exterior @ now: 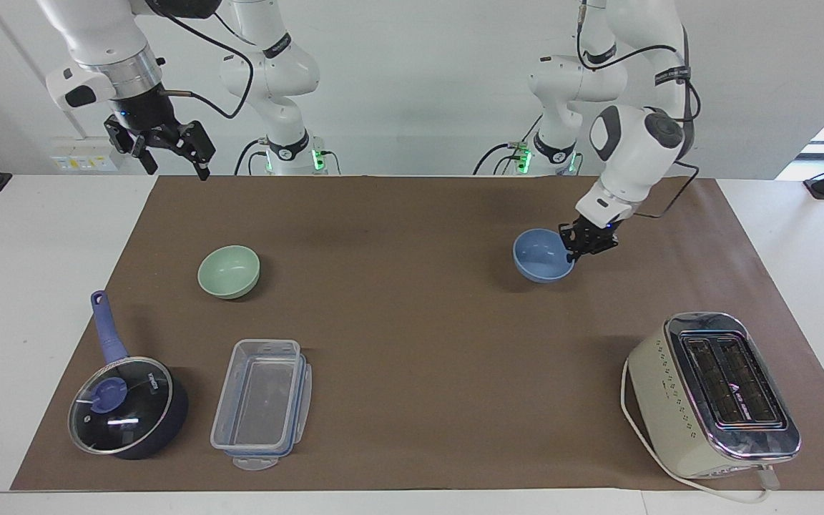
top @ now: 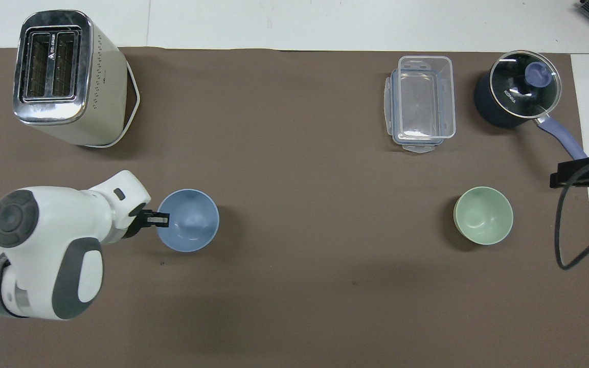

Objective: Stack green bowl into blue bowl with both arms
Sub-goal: 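Grasp the blue bowl rim and slide it toward the table center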

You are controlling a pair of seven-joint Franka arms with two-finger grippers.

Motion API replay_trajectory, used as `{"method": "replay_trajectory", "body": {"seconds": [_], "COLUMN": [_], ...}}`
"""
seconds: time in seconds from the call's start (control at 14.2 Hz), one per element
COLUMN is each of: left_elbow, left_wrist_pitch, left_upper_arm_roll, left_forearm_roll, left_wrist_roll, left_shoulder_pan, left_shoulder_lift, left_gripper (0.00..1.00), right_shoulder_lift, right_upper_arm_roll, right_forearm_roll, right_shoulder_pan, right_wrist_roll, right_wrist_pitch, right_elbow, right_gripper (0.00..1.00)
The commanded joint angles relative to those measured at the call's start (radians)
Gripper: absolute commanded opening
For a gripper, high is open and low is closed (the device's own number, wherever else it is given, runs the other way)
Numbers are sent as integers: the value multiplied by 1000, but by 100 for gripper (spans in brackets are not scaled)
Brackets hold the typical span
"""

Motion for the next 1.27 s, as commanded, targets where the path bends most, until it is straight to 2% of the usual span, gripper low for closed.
{"method": "replay_trajectory", "body": {"seconds": [0.0,0.28,0.57,0.85,0.92,1.06,1.13,1.2], "left_elbow": [-25,-22,13,18,18,33,38,41], "left_wrist_pitch": [74,166,168,157,151,138,128,127], "left_upper_arm_roll": [19,19,19,17,17,17,17,17], "left_forearm_roll": [-12,-6,2,24,24,24,24,24], "left_wrist_roll": [-167,-390,-488,-503,-505,-503,-502,-493], "left_shoulder_pan": [-140,-309,-377,-377,-377,-374,-374,-367], "left_shoulder_lift": [5,75,121,135,135,137,137,137], "left_gripper": [0,0,0,0,9,78,96,100], "right_shoulder_lift": [-15,-15,-17,-17,-18,-18,-18,-17], "right_upper_arm_roll": [3,3,2,2,2,2,2,2], "right_forearm_roll": [16,16,16,16,16,16,16,16], "right_shoulder_pan": [-14,-14,-27,-30,-30,-30,-30,-30], "right_wrist_roll": [-30,-28,-53,-56,-56,-55,-55,-55], "right_wrist_pitch": [-5,-1,4,1,-2,-5,-2,4], "right_elbow": [-10,-12,-18,-18,-20,-20,-20,-20], "right_gripper": [100,100,100,100,100,100,100,100]}}
